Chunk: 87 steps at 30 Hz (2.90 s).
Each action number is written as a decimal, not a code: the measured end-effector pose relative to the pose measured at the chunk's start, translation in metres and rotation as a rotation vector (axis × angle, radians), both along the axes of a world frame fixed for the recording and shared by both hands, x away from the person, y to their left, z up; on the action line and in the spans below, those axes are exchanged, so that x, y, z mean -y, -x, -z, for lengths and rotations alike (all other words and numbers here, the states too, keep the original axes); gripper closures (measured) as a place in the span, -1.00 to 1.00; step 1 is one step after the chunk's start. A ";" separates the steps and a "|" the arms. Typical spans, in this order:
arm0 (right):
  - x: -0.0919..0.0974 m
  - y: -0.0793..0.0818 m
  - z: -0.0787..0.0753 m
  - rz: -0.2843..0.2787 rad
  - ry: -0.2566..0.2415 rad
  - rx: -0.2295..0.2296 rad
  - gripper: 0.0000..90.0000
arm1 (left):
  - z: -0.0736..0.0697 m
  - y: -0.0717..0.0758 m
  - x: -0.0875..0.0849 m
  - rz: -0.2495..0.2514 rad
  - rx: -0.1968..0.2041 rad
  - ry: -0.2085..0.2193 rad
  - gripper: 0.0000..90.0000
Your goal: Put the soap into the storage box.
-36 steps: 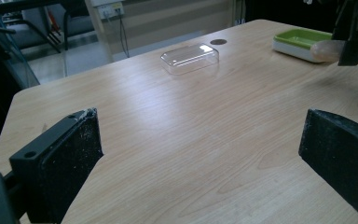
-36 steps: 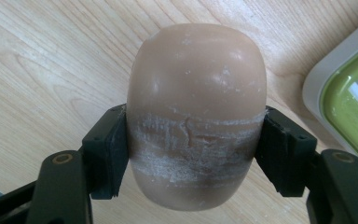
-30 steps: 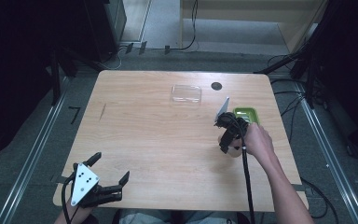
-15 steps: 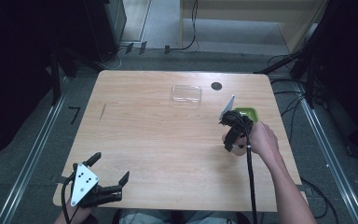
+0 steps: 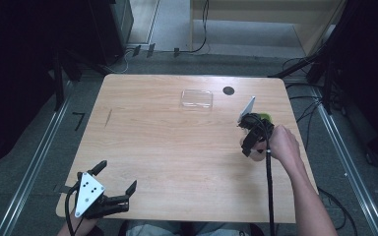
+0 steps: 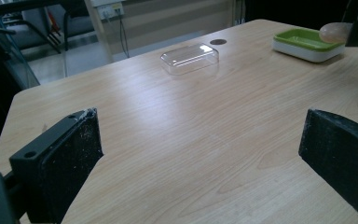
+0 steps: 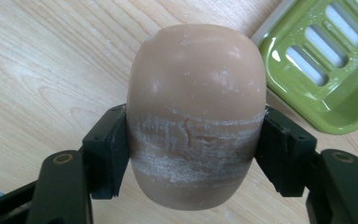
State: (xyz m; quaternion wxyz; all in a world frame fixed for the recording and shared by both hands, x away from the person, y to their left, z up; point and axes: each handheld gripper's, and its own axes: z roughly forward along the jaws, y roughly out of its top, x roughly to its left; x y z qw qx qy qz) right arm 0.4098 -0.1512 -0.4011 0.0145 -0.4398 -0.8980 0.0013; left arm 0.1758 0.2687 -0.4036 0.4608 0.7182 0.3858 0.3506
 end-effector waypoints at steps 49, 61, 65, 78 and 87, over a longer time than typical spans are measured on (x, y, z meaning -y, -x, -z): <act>0.039 -0.029 -0.006 0.112 -0.024 0.012 -0.26 | 0.000 -0.001 0.001 0.004 -0.002 -0.004 -1.00; 0.042 -0.035 -0.006 0.128 -0.031 0.013 -0.26 | 0.000 -0.001 0.001 0.004 -0.003 -0.003 -1.00; 0.042 -0.038 -0.007 0.133 -0.031 0.016 -0.26 | 0.000 -0.001 0.001 0.004 -0.002 -0.004 -1.00; 0.042 -0.048 -0.009 0.163 -0.034 0.033 -0.26 | 0.000 -0.001 0.001 0.006 -0.002 -0.004 -1.00; 0.044 -0.054 -0.008 0.182 -0.036 0.045 -0.26 | 0.000 -0.001 0.001 0.005 -0.001 -0.002 -1.00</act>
